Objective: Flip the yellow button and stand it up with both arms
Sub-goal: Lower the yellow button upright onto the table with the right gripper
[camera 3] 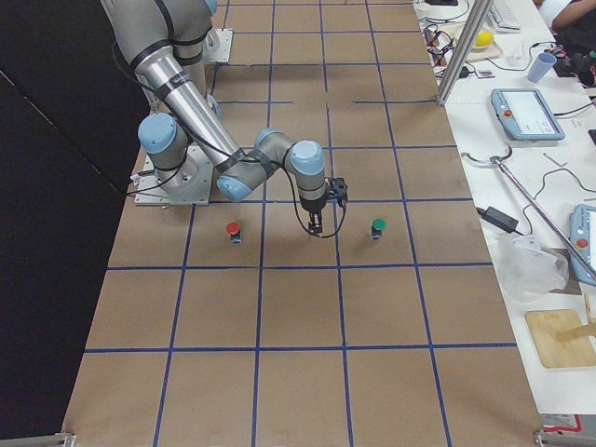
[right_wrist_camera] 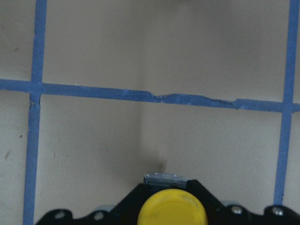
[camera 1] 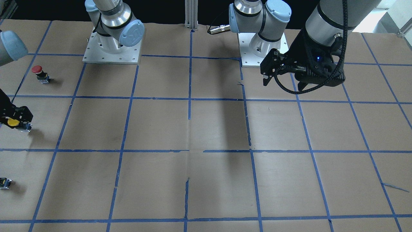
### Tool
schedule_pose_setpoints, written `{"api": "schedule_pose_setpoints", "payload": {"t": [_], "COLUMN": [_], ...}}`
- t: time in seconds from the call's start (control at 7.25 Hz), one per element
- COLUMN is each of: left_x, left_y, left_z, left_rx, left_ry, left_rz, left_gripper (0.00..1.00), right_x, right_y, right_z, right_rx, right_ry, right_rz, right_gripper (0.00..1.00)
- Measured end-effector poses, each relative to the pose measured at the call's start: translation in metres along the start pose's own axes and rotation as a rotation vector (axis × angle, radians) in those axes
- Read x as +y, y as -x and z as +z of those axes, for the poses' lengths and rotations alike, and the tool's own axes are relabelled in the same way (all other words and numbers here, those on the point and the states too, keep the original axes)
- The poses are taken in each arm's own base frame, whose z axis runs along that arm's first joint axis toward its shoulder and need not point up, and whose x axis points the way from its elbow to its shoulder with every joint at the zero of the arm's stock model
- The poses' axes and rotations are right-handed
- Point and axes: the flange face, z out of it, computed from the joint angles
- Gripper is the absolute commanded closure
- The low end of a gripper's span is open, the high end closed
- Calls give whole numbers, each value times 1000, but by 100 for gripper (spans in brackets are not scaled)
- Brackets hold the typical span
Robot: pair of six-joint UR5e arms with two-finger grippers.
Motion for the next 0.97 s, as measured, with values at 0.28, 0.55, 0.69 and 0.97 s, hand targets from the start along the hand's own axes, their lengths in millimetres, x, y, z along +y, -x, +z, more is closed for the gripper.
{"api": "schedule_pose_setpoints", "payload": {"t": [0.28, 0.55, 0.69, 0.97], "left_x": [0, 0, 0, -1], "left_y": [0, 0, 0, 0], "left_z": [0, 1, 1, 1], "left_rx": [0, 0, 0, 1], "left_ry": [-2, -3, -3, -3], "left_rz": [0, 1, 0, 0], "left_gripper": [1, 1, 1, 1], "right_x": [0, 0, 1, 4], "right_y": [0, 0, -1, -7], "right_z": [5, 9, 9, 9], "right_rx": [-7, -11, -11, -11], "right_ry": [7, 11, 12, 12], "right_rz": [2, 3, 3, 11], "right_gripper": [61, 60, 60, 41]}}
